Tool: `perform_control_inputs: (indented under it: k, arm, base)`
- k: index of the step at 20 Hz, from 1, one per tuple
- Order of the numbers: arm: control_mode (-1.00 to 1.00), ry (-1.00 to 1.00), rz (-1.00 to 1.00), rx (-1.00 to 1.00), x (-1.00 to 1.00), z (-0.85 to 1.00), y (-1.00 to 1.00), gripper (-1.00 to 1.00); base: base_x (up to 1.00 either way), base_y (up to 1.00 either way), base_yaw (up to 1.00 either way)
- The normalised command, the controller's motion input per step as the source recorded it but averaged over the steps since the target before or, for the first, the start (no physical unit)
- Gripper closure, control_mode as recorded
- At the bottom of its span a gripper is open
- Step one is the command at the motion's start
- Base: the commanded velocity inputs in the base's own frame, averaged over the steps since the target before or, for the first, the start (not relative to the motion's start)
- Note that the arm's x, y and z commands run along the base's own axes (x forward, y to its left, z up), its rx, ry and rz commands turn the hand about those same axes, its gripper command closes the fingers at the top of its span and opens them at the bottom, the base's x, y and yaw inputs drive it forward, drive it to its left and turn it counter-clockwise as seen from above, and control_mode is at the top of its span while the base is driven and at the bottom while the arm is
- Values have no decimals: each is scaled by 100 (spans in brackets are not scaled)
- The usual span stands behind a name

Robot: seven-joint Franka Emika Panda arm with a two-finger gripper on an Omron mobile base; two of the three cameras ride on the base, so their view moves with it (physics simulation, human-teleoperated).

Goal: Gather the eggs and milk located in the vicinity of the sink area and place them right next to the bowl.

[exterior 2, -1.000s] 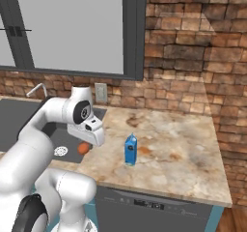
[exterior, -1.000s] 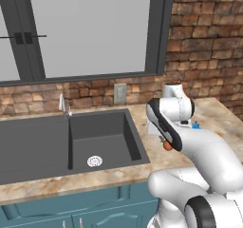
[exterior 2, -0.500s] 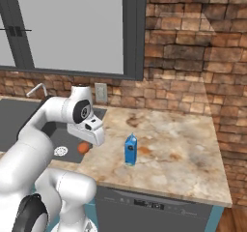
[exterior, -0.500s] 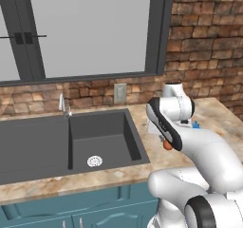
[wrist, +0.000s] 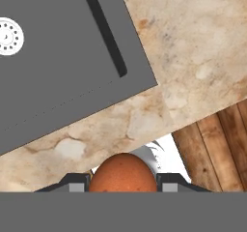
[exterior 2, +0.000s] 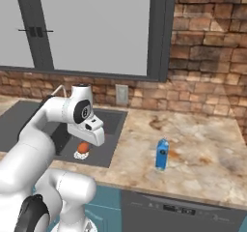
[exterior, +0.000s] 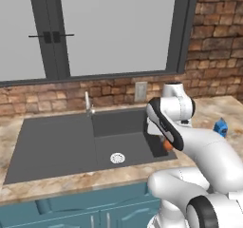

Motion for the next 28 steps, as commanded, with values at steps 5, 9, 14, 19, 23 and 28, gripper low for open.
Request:
perform_control_inputs:
  k: [5, 9, 14, 19, 23, 28]
  arm:
    - [100, 0, 0, 0, 0, 0, 0, 100]
    - [100, 0, 0, 0, 0, 0, 0, 100]
    - [100, 0, 0, 0, 0, 0, 0, 100]
    - [100, 0, 0, 0, 0, 0, 0, 100]
    - [100, 0, 0, 0, 0, 0, 0, 100]
    - [100, 0, 0, 0, 0, 0, 0, 100]
  base:
    - [-5, 89, 0]
    - [-3, 85, 0]
    - [0, 82, -1]
    - [0, 77, -4]
    - [0, 73, -5]
    - [0, 68, -4]
